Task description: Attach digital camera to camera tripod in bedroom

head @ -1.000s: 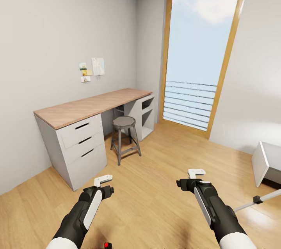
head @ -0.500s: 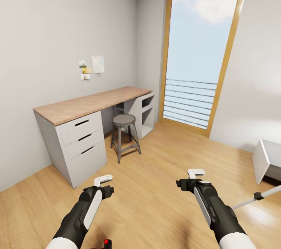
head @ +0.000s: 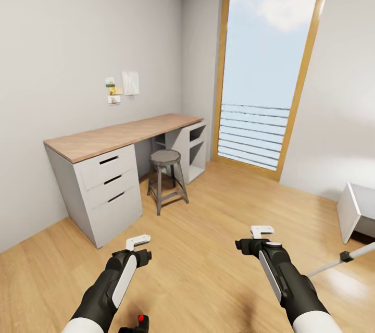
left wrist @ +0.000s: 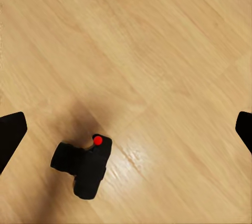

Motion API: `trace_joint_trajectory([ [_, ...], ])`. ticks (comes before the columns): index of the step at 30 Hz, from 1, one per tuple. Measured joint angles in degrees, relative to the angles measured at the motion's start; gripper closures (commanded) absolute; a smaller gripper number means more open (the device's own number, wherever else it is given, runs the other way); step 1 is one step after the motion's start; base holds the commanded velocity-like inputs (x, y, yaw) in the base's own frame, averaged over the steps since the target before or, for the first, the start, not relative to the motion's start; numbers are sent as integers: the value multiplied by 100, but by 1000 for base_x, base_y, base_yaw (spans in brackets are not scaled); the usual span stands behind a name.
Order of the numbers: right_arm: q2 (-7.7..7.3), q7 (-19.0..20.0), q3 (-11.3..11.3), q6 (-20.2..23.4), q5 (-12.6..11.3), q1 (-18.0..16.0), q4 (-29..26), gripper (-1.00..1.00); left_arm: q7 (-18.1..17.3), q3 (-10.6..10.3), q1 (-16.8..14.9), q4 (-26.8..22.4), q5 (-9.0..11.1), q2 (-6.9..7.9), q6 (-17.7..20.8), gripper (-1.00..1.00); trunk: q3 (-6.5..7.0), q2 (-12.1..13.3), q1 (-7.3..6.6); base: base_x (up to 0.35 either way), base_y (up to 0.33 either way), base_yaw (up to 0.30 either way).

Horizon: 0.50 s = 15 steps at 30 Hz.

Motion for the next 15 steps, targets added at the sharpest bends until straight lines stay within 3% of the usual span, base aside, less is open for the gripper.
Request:
trace_joint_trajectory([
  [7, 0, -34, -2, -128, 15, 0, 14, -100, 6, -6, 0, 6, -171, -4, 4, -100, -126, -281, 154, 0, 0, 0],
  [15, 0, -47, -2, -216, 40, 0, 131, -100, -3, 20, 0, 7, -208, -4, 4, -100, -269, -602, 330, 0, 0, 0],
])
